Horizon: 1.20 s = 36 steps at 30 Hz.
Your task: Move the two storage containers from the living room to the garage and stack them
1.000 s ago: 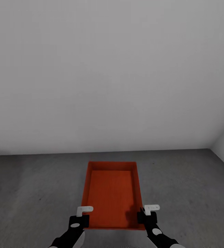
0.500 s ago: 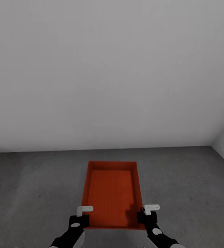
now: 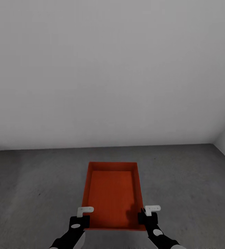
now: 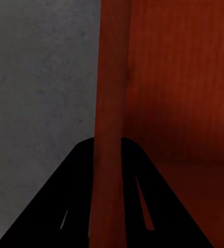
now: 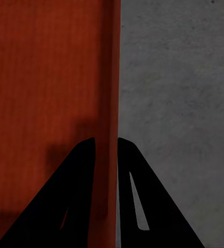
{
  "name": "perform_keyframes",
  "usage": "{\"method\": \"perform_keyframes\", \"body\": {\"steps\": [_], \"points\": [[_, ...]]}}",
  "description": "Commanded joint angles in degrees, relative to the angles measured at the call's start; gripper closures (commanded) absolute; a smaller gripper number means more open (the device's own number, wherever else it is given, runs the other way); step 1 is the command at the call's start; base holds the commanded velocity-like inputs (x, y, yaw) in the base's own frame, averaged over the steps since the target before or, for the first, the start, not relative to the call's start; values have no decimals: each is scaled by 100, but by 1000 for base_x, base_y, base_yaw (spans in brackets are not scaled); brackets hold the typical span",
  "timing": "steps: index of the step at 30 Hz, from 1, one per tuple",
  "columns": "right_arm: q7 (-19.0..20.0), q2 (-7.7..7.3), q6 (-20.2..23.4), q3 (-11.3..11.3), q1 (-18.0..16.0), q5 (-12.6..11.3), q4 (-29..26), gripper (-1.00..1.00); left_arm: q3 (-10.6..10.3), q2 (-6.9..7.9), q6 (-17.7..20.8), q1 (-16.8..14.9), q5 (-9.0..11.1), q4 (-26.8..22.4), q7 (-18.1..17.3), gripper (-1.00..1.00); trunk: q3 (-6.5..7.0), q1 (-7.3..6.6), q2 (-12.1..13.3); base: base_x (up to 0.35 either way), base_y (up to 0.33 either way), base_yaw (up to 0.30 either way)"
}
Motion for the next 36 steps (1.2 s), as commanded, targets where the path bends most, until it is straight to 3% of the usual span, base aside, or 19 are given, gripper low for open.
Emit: {"method": "perform_keyframes", "body": {"steps": [1,36], "points": [[4,-36,-466,-57,-9,63,-15,100,-147,62,13,1,107,50,46,100,-33,23,-45,0,0,0],[12,-27,-529,-50,-9,102,-15,100,-147,62,13,1,98,48,47,100,-981,791,-1449,0,0,0]]}}
